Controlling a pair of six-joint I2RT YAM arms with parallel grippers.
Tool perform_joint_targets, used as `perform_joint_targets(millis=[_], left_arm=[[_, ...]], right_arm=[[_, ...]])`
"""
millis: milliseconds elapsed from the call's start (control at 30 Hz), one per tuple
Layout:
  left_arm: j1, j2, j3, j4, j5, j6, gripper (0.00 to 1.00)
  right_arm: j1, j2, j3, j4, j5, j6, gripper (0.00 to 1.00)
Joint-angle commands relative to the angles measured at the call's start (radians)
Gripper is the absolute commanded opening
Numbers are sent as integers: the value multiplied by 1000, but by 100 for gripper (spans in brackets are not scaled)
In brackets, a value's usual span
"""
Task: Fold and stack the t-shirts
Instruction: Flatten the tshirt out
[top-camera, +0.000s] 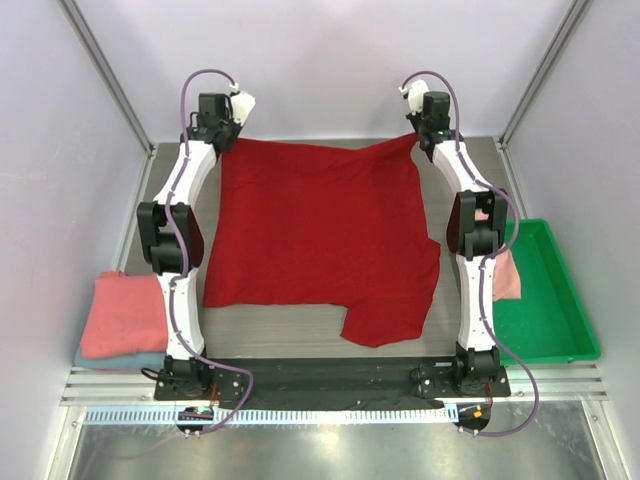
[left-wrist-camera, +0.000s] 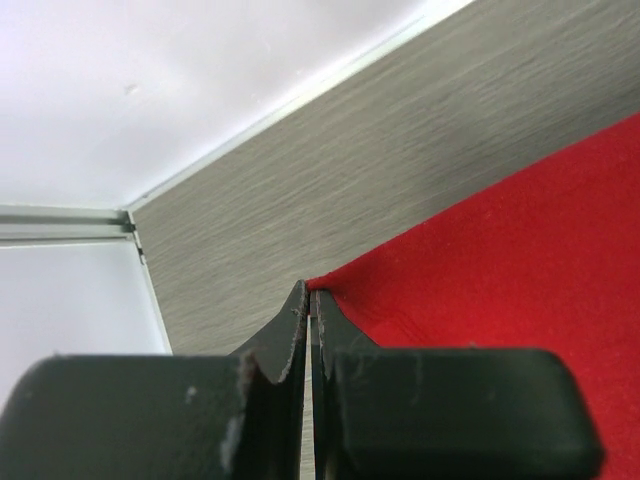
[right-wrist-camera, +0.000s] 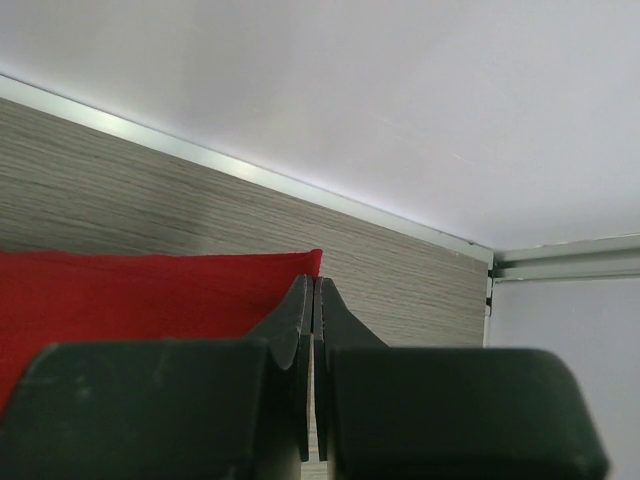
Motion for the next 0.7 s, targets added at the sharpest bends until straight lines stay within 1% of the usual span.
perform_joint_targets(millis=[0, 33, 100, 133, 233, 267, 300, 333, 367, 433, 467, 533, 567, 600, 667], left_arm=[[9, -126, 73, 38, -17, 0, 0], [9, -152, 71, 26, -12, -6, 0], [9, -213, 48, 17, 6, -21, 0], [9, -271, 36, 14, 12, -23, 0], [9, -388, -9, -17, 23, -35, 0], [7, -413, -22, -29, 26, -41, 0], [7, -437, -33, -40, 31, -53, 0], [7, -494, -45, -58, 35, -57, 0], [7, -519, -79, -63, 40, -61, 0], [9, -577, -113, -75, 45, -67, 0], [10, -632, -139, -80, 43, -66, 0], [9, -684, -170, -89, 36, -54, 0], [9, -735, -174, -92, 31, -49, 0], [9, -758, -177, -95, 28, -41, 0], [9, -804, -170, -106, 11, -29, 0]], right_arm=[[-2, -142, 28, 58, -15, 17, 1], [-4, -212, -8, 61, -24, 17, 1], [-2, -289, -48, 75, -32, 20, 1], [-2, -360, -65, 75, -35, 21, 1], [-4, -483, -137, 70, -52, 43, 1], [-2, -566, -168, 46, -64, 53, 1], [-2, -603, -179, 27, -70, 76, 1], [-2, -649, -209, 13, -76, 92, 1], [-2, -727, -229, -12, -85, 99, 1], [4, -821, -297, -30, -102, 115, 1], [5, -906, -314, -58, -113, 119, 1], [10, -984, -352, -89, -144, 110, 1], [10, -1025, -358, -117, -150, 104, 1], [13, -1086, -360, -134, -161, 99, 1], [13, -1149, -349, -172, -171, 83, 1]])
